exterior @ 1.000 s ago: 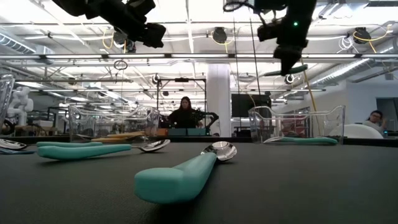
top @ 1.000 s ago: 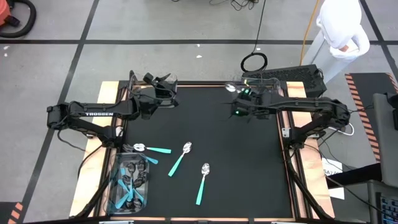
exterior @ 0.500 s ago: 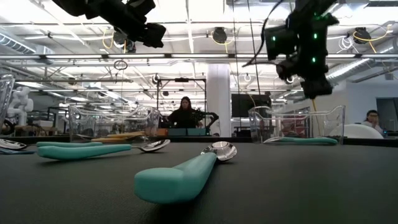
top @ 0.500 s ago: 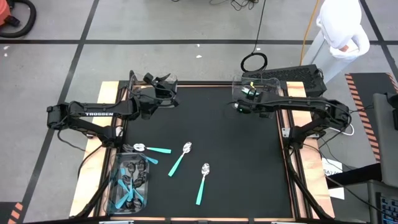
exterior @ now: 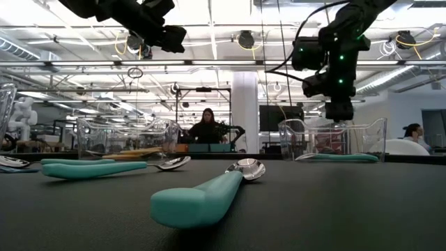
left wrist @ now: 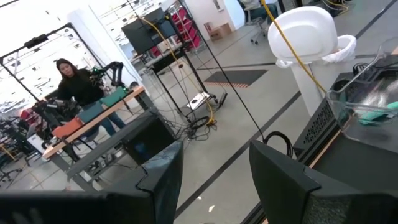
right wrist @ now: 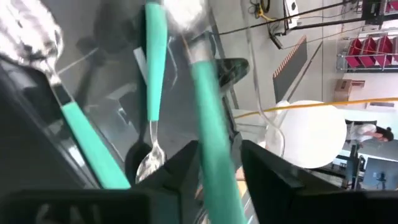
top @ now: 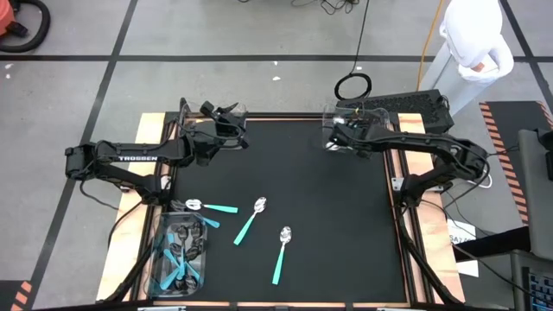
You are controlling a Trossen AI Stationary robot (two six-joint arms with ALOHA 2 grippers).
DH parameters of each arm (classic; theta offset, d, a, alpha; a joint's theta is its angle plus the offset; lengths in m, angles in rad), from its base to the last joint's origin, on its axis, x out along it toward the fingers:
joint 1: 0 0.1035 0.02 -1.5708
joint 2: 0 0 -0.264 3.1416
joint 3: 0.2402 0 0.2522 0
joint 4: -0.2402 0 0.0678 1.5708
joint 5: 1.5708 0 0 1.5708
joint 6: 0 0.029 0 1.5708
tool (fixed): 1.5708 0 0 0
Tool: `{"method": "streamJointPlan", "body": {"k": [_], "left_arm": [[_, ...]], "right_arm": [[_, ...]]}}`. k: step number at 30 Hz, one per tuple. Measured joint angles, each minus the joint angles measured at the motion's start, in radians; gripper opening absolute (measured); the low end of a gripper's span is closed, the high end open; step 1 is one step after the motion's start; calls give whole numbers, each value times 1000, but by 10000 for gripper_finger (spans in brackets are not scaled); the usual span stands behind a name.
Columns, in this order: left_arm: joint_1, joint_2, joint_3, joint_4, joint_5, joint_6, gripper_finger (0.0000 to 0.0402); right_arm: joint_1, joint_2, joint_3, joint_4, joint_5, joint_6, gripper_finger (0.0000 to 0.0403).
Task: Sort silverware by color (type)
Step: Put the green spoon into the top right bin, then put the bottom green spoon into the top right bin
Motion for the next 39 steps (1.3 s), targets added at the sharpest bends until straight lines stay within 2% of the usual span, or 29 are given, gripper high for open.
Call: {"method": "streamJointPlan", "body": {"k": [7,13,17,21,25,32,35,37,39], "left_arm": [[0,0,0,0,0,0,187],[0,0,0,-2,10,-1,187],[0,0,0,-5,102,0,187],[0,0,0,-5,201,1,187],[0,0,0,-4,225,1,187],[-5,0,0,1,226,0,187],[-18,1,0,31,228,-1,187],[-31,1,0,71,261,-9,187],[-42,0,0,90,341,-47,187]], "right_arm": [[-8,-39,0,8,0,23,199],[36,-96,1,16,-33,22,208],[79,-138,1,65,-150,59,198],[130,-166,1,120,-221,123,192],[185,-170,1,172,-313,197,190],[279,-163,2,295,-615,442,190],[307,-155,2,353,-740,498,190],[324,-145,2,372,-814,508,190],[342,-127,2,388,-876,510,190]]}}
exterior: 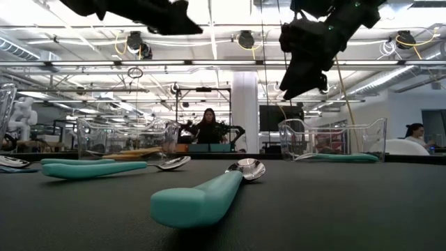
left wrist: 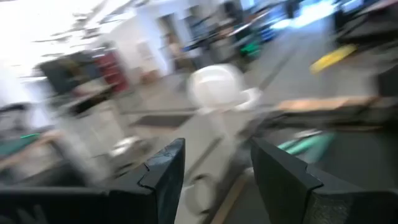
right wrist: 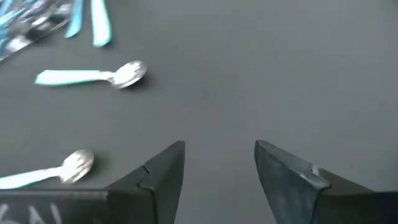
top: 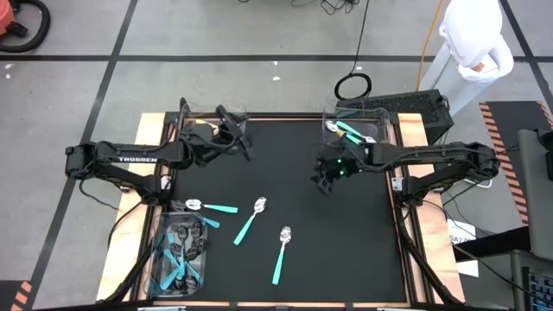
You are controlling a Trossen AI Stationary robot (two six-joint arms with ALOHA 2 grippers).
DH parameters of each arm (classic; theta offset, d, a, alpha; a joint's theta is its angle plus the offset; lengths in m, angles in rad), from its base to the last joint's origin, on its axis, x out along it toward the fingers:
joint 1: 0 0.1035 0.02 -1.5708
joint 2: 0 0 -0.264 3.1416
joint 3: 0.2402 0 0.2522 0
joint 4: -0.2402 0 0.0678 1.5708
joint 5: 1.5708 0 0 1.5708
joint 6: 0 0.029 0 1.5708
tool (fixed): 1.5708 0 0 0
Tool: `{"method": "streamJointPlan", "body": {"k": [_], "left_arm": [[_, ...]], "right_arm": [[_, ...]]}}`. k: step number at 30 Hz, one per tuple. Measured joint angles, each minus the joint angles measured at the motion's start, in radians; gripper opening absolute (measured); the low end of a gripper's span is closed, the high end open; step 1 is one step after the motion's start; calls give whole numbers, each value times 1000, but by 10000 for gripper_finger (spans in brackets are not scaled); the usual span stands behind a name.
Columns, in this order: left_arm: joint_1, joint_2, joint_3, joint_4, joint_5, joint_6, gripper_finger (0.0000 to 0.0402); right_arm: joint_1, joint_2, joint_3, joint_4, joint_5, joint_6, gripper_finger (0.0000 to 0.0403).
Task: Sort silverware by color (type)
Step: Put the bottom green spoon into the top right bin
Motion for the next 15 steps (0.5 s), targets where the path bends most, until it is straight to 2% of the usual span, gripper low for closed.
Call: {"method": "streamJointPlan", "body": {"k": [3,6,9,15], "left_arm": [[-14,0,0,20,151,-69,187],[-27,0,0,43,267,-113,187],[-47,0,0,57,321,-159,187],[-108,16,0,68,363,-301,187]], "right_arm": [[29,42,0,31,-86,58,190],[61,94,0,93,-120,135,188],[97,149,0,149,-120,211,181],[190,234,0,203,-97,297,160]]}}
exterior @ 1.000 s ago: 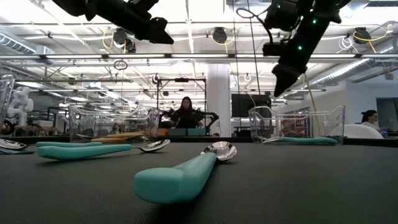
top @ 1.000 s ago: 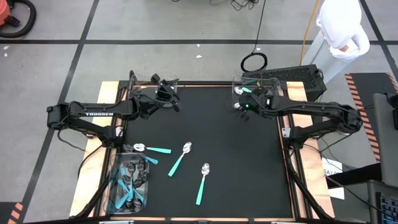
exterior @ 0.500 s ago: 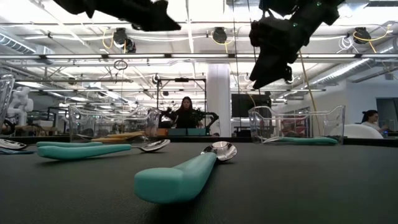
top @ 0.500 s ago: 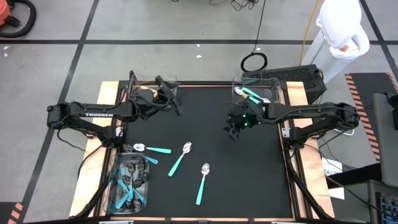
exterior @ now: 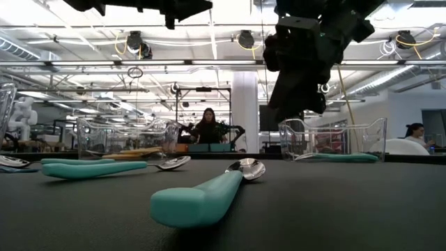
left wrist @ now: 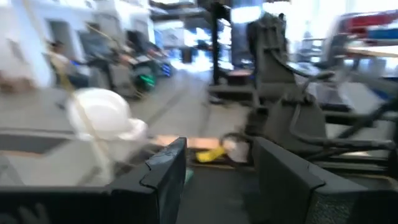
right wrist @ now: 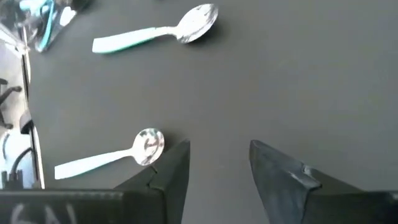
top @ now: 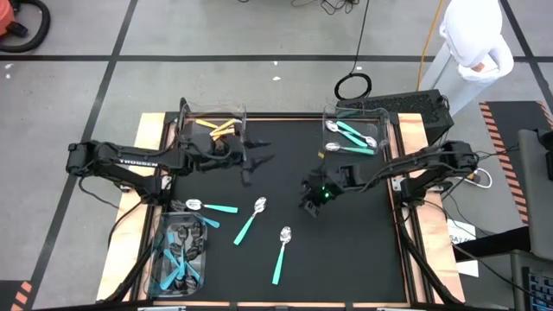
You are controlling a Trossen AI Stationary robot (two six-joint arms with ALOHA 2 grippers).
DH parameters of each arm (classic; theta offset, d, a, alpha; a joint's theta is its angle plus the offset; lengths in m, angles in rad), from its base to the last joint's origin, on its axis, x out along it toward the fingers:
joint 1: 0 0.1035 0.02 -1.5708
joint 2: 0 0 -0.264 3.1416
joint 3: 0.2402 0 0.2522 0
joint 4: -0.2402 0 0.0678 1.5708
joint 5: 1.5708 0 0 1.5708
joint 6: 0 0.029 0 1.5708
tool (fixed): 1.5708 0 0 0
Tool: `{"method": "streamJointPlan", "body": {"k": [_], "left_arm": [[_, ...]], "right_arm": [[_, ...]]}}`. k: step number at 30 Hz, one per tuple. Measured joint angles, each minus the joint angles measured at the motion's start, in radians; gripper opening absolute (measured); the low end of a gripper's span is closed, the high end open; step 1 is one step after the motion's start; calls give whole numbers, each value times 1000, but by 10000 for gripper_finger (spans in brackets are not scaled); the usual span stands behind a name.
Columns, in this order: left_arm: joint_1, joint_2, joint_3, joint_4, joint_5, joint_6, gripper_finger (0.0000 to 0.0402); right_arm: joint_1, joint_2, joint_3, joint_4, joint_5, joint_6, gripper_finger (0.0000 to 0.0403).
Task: Sort silverware by color (type)
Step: Put the bottom green spoon into the top right bin
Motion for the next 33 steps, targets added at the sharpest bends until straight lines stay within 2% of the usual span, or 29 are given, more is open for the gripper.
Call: {"method": "streamJointPlan", "body": {"k": [4,9,12,15,19,22,27,33], "left_arm": [[-61,56,0,-16,51,-51,187],[-166,169,0,-35,33,-114,187],[-238,225,0,-21,-42,-143,187],[-307,263,0,-5,-152,-149,187],[-389,271,0,-17,-264,-150,187],[-445,271,0,-54,-311,-172,187],[-532,266,0,-194,-362,-252,187],[-615,266,0,-394,-456,-458,187]], "right_arm": [[70,9,0,2,73,-3,144],[162,1,0,8,178,-48,136],[217,2,0,9,234,-54,135],[258,4,0,10,247,-42,135],[304,3,0,20,273,-20,135],[332,3,0,19,322,-19,135],[364,14,-1,48,378,-71,135],[406,40,0,212,395,-250,135]]}}
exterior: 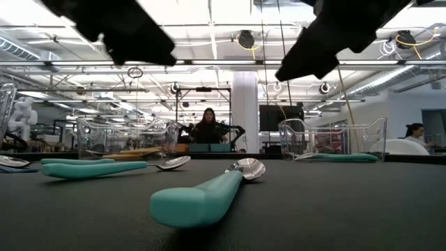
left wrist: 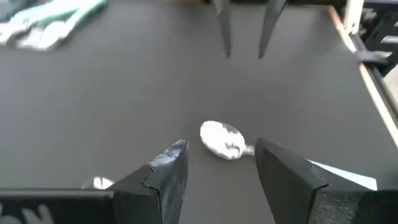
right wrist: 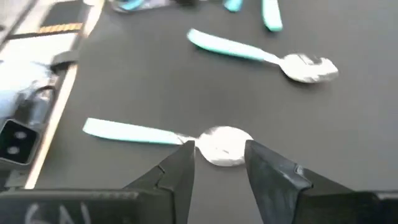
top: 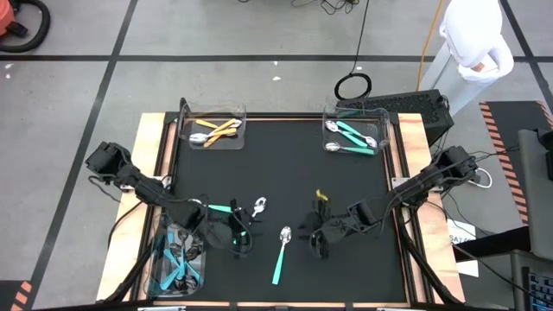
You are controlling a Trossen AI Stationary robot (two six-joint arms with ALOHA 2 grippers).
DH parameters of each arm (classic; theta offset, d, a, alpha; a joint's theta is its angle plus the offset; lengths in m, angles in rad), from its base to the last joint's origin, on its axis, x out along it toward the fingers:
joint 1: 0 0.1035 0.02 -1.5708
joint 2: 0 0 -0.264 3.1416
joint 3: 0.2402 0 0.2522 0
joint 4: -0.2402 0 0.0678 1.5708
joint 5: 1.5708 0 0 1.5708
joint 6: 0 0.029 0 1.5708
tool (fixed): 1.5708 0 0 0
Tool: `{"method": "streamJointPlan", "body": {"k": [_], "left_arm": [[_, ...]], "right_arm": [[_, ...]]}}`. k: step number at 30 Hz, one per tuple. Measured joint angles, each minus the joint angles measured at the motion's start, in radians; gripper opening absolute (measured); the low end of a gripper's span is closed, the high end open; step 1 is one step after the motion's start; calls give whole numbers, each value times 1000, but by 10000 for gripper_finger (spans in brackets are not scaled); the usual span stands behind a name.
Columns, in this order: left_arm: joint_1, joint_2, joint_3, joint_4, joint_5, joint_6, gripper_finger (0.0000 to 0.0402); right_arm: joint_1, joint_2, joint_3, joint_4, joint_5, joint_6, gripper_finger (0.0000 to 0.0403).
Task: Sort silverware by color (type)
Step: Put the bottom green spoon into the top right bin
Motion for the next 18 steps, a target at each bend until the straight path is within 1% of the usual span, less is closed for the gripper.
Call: {"method": "streamJointPlan", "body": {"k": [4,6,9,12,15,18], "left_arm": [[-35,0,0,-54,-41,-79,187],[-42,0,-1,-61,-60,-83,187],[-42,0,-1,-58,-79,-83,187],[-38,0,-1,-85,-80,-78,187],[-31,0,-1,-132,-80,-54,187],[-13,0,0,-172,-81,-53,187]], "right_arm": [[10,54,14,68,-38,-162,135],[11,96,41,68,-51,-261,135],[5,158,94,64,-57,-344,135],[-12,208,153,39,-96,-432,135],[-38,260,210,-15,-179,-504,135],[-74,320,253,-26,-286,-534,135]]}}
